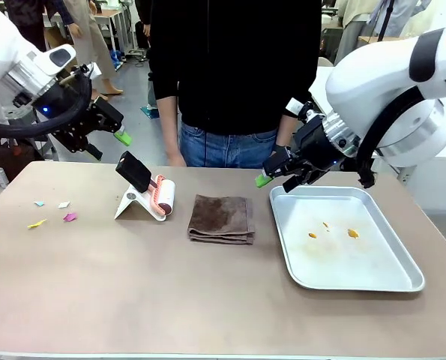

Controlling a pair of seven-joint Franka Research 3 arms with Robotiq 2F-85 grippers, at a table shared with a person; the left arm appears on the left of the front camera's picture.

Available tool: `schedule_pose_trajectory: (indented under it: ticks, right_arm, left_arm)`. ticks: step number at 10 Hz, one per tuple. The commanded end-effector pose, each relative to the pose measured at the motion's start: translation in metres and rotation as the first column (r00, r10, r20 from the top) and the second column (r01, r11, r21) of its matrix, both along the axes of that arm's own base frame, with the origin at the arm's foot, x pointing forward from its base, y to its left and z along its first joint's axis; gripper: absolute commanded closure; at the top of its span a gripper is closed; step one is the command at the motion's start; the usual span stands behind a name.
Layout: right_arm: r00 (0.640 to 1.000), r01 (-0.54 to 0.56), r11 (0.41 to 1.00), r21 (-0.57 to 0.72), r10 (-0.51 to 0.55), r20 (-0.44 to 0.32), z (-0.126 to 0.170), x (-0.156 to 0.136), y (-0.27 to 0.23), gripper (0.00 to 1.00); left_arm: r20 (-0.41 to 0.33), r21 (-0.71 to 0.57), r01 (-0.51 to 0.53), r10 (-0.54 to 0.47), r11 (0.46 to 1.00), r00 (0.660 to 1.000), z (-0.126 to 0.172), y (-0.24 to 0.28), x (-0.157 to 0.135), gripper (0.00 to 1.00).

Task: Clean the surface of the table.
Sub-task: Hold the Lint Roller with your left hand and the towel with your right hand.

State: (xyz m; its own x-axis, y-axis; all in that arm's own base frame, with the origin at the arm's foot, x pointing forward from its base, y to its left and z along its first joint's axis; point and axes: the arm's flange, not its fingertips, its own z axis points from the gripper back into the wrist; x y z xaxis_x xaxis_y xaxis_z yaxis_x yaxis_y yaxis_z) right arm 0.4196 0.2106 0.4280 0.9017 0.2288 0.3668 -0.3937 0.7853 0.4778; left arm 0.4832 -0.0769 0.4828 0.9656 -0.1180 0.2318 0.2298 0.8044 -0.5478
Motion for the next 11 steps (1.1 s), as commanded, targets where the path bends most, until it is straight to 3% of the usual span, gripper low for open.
schedule_pose_trajectory:
  ticks: [1, 2, 6, 9, 11]
  right_arm:
    - [0.995, 0.095, 0.994, -0.059, -0.096, -0.016, -0.007, 0.007, 0.016, 0.00]
    - [0.988, 0.148, 0.987, -0.061, -0.150, -0.040, -0.013, 0.017, 0.032, 0.00]
    - [0.925, 0.322, 0.939, -0.121, -0.339, -0.169, -0.052, 0.058, 0.072, 0.00]
    - [0.900, 0.324, 0.934, -0.150, -0.353, -0.254, -0.073, 0.077, 0.083, 0.00]
    - [0.885, 0.340, 0.919, -0.198, -0.384, -0.263, -0.077, 0.084, 0.091, 0.00]
  left_arm:
    - [-0.063, 0.027, -0.081, 0.082, 0.996, 0.995, -0.002, -0.001, 0.019, 0.00]
    - [-0.098, 0.075, -0.180, 0.187, 0.981, 0.977, -0.009, -0.005, 0.031, 0.00]
    - [-0.157, 0.095, -0.192, 0.205, 0.977, 0.966, -0.026, -0.009, 0.055, 0.00]
    - [-0.212, 0.081, -0.198, 0.211, 0.977, 0.954, -0.047, -0.014, 0.073, 0.00]
    - [-0.226, 0.084, -0.186, 0.200, 0.979, 0.953, -0.056, -0.012, 0.076, 0.00]
